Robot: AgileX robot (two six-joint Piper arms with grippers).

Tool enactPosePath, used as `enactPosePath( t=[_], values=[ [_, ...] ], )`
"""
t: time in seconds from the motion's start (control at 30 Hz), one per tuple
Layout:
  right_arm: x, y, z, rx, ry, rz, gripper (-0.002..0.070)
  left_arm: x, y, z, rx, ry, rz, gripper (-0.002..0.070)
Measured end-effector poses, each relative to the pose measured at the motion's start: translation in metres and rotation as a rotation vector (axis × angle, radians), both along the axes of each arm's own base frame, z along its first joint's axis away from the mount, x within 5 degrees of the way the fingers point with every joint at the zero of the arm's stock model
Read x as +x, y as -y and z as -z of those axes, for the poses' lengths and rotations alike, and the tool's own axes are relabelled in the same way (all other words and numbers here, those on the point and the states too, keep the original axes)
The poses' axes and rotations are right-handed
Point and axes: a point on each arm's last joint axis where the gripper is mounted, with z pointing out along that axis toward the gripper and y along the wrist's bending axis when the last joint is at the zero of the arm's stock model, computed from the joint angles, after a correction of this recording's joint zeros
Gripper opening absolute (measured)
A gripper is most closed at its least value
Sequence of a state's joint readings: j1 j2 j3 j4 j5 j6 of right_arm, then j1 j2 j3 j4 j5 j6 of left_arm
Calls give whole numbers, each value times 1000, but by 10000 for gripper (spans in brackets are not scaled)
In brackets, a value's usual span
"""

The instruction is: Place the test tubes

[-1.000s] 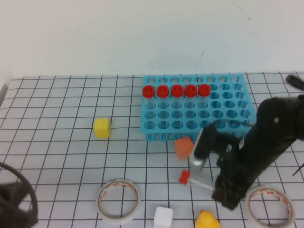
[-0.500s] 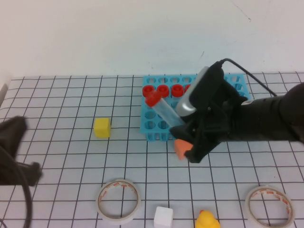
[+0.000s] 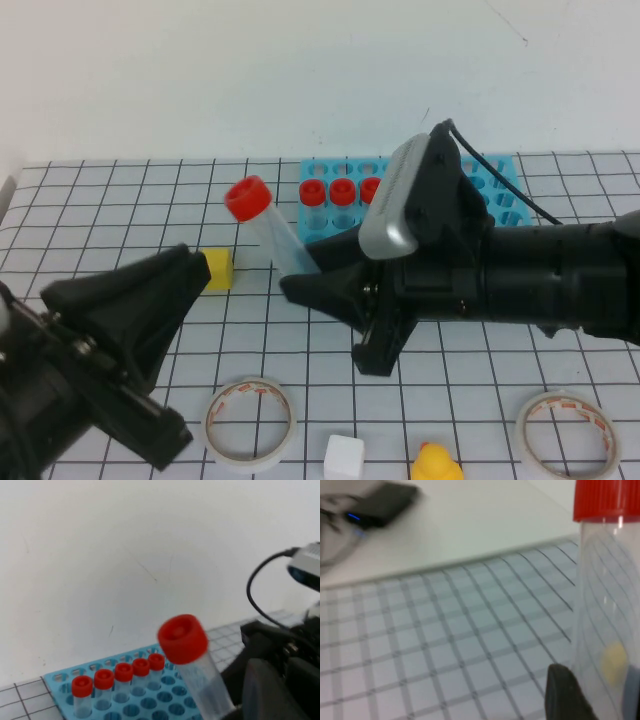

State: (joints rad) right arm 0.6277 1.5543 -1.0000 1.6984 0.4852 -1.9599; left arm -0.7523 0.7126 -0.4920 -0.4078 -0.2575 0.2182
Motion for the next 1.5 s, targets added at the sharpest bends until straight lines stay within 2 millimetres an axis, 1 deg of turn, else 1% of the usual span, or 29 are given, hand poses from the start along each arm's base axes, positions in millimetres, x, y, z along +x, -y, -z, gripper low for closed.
enactPosePath(
  t=[0.03,0.07,0.2,0.23,0.3,0.37,0.47,0.53,0.67,0.8,0.93,1.0,1.1,1.13,1.17,1.3,1.5],
  values=[
    [-3,-1,-3,14,2,-23,239,0,-1,-1,-25,-4,-6,84],
    [-6,-1,-5,30,4,-52,239,1,-1,-2,-55,-17,-15,134],
    [-15,-4,-12,81,-2,-147,239,6,-1,-1,-129,-59,-48,369],
    [-17,-4,-13,90,-5,-164,239,8,0,0,-130,-70,-51,417],
    [-21,-5,-15,111,0,-215,239,11,3,3,-122,-87,-56,473],
    [-24,-6,-17,127,4,-249,239,15,6,7,-116,-109,-58,489],
    [-25,-6,-17,129,15,-263,239,19,10,10,-137,-135,-62,485],
    [-25,-6,-17,128,17,-260,239,20,11,11,-154,-141,-61,470],
    [-26,-6,-18,134,17,-273,239,20,12,7,-174,-95,-48,437],
    [-28,-6,-18,141,19,-292,239,19,13,2,-207,-52,-31,428],
    [-28,-6,-18,141,21,-292,239,19,13,1,-216,-48,-22,421],
    [-28,-6,-18,140,22,-293,239,19,13,1,-216,-48,-20,393],
    [-28,-6,-18,138,23,-292,239,18,14,1,-224,-53,-17,318],
    [-28,-6,-18,137,24,-288,239,18,14,1,-228,-56,-17,279],
    [-27,-6,-18,135,27,-287,237,18,14,1,-229,-57,-16,264],
    [-27,-7,-18,128,34,-285,237,18,14,1,-222,-50,-11,263],
    [-28,-7,-16,106,46,-291,245,16,17,1,-152,5,19,263]
  ],
)
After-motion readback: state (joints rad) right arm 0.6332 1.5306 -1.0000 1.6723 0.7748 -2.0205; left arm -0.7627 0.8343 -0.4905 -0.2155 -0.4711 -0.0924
